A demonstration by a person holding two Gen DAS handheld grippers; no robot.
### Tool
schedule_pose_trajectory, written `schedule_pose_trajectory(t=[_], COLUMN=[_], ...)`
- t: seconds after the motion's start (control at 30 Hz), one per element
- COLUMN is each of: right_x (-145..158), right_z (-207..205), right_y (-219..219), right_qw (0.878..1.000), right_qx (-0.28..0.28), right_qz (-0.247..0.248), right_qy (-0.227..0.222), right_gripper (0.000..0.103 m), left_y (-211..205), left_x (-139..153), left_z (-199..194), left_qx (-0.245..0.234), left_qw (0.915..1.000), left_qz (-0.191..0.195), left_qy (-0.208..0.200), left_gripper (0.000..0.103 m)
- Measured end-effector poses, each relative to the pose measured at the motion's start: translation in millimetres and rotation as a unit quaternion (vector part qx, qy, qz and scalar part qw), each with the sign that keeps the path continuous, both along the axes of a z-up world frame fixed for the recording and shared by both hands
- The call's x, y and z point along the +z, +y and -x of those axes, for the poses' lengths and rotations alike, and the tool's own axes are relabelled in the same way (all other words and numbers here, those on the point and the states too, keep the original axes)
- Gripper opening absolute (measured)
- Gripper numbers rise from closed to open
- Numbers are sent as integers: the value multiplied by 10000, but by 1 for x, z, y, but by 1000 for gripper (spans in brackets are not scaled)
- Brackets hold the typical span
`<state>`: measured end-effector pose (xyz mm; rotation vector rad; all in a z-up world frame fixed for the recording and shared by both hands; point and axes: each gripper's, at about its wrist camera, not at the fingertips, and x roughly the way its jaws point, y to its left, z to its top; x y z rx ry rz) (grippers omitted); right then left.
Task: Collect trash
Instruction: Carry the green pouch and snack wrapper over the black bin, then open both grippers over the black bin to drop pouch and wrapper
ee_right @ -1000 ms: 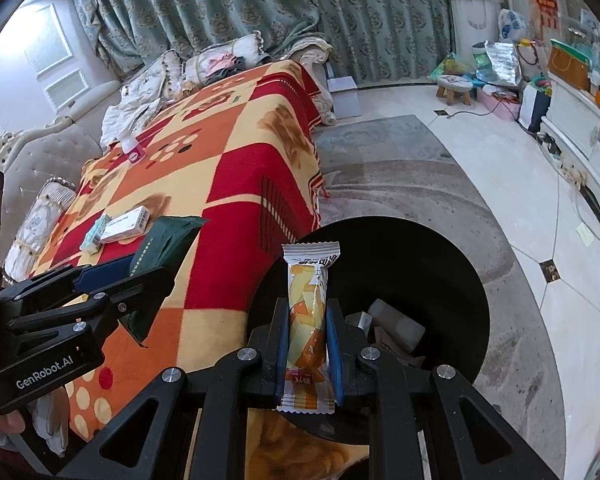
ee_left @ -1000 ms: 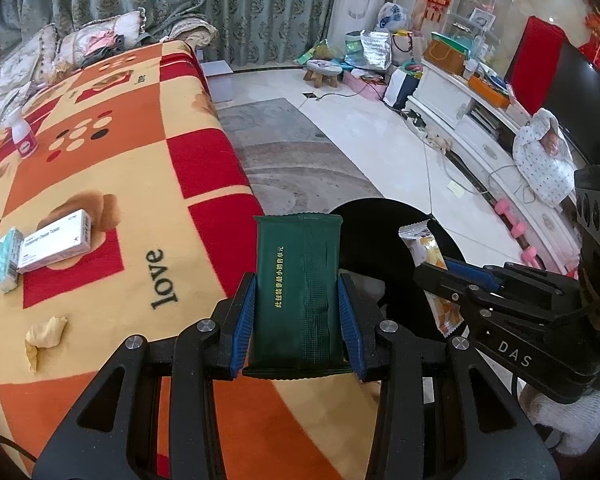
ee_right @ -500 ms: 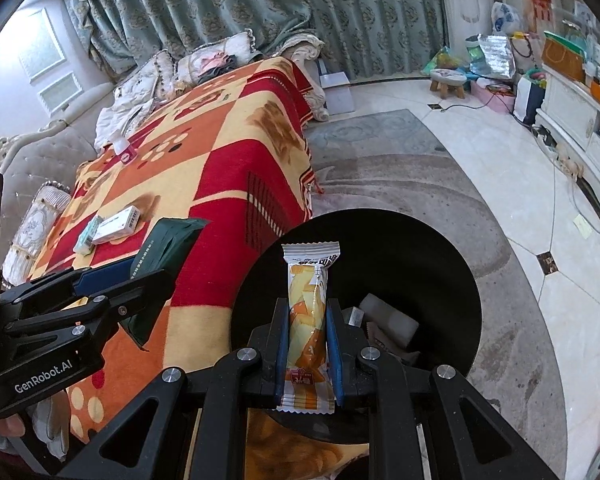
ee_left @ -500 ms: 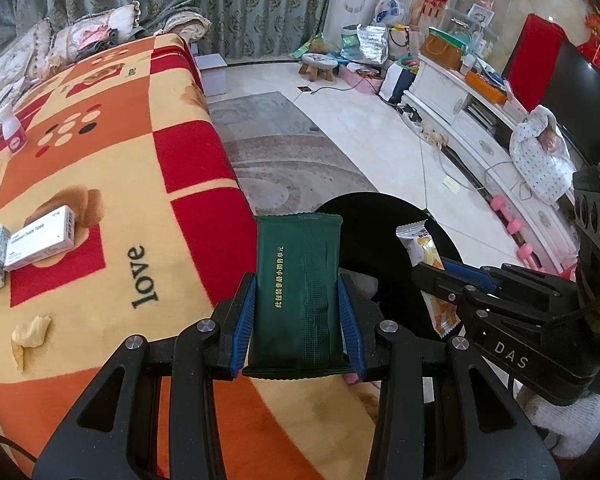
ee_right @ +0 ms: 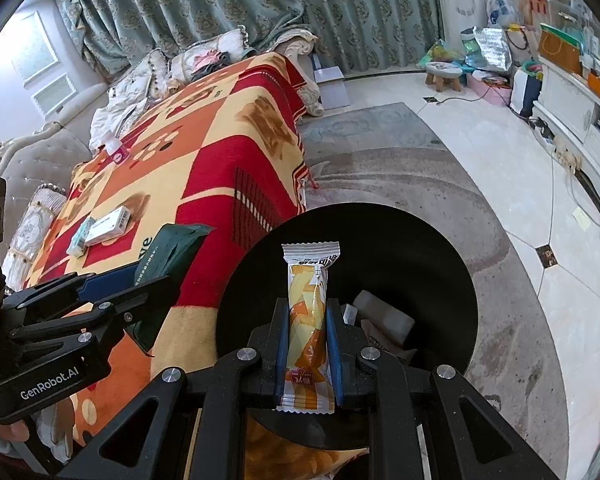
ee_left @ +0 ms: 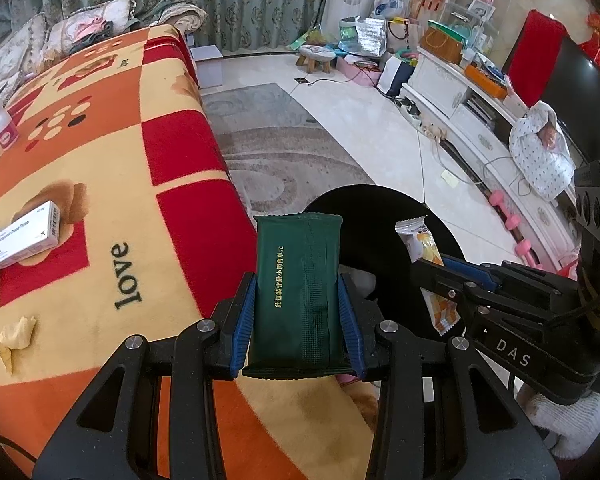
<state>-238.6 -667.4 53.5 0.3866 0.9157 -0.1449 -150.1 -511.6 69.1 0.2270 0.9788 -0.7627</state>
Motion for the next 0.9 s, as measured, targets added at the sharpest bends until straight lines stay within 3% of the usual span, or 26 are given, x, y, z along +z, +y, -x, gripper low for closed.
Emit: schedule_pose_trajectory(t=[0.9], right_x=[-7], right_z=[-1], right_y=[-10], right_qw=[9999], right_qx=[-87], right_qz=[-38], right_qy=[56], right_gripper=[16], left_y=[-14], left_x=[-10], left_z=[-1], left_qx=[-121], left_qw=[9997], left_qz=[23], left_qy=[199], left_gripper=[38])
